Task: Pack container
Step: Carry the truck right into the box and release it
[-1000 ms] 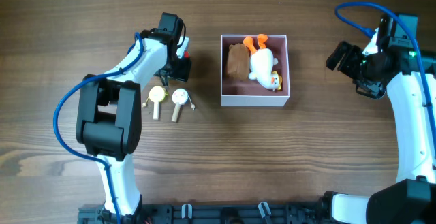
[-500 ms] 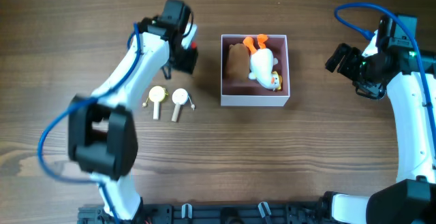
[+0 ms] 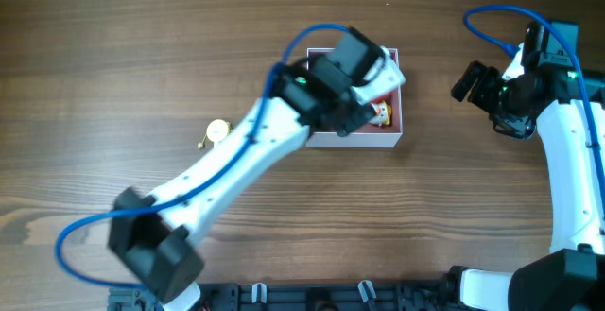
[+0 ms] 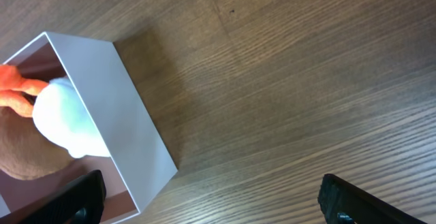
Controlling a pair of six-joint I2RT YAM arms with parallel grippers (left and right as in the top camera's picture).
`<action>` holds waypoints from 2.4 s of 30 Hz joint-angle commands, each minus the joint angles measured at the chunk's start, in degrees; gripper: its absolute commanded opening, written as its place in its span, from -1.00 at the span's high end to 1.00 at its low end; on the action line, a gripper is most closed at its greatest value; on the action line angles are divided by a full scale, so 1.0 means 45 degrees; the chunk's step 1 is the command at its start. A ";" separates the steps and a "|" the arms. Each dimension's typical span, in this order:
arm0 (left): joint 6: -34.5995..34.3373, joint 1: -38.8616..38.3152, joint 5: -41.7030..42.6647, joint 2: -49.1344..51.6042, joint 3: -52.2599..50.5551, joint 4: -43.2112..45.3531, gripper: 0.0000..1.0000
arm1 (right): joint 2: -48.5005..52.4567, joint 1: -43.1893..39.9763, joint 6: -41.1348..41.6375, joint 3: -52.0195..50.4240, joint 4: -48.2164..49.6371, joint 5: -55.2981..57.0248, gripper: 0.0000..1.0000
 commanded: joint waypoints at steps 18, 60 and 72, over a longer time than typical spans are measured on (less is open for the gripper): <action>0.3133 -0.0330 0.0209 0.3492 -0.0039 0.2098 0.04 | 0.0087 -0.0015 -0.0330 0.0024 -0.0379 -0.0010 -0.99; 0.3764 -0.0452 0.0087 0.1792 0.0175 0.0369 -0.44 | 0.0087 -0.0015 -0.0325 0.0024 -0.0457 -0.0010 -0.99; 0.2691 -0.0452 -0.0690 0.1452 0.0180 0.0617 -0.99 | 0.0087 -0.0015 -0.0330 0.0024 -0.0461 0.0034 -0.99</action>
